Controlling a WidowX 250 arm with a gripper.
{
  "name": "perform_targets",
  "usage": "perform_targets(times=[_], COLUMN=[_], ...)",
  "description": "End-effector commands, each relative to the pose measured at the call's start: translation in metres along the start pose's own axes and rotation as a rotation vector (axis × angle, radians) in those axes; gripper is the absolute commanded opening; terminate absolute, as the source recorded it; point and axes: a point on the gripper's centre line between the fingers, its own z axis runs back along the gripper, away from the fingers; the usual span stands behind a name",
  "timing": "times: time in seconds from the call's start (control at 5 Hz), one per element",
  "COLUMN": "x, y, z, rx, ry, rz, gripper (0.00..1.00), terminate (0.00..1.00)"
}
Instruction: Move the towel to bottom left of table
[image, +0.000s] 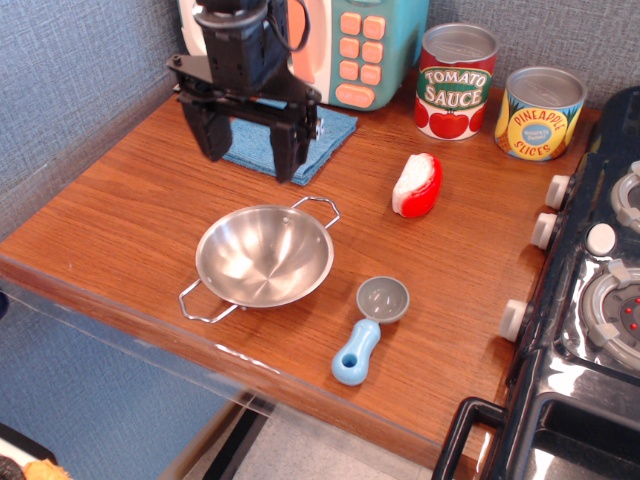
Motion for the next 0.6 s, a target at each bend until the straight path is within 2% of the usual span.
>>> perform_targets(times=[0.0, 0.2, 0.4], x=[0.075, 0.108, 0.126], y=[0.037, 0.039, 0.038], z=[-0.030, -0.054, -0.070], rx=[0.012, 0.054, 0.094], ry=[-0.048, -0.057, -0.065], rz=[0.034, 0.065, 0.109], gripper=[1.00, 1.00, 1.00], terminate=[0.00, 0.00, 0.00])
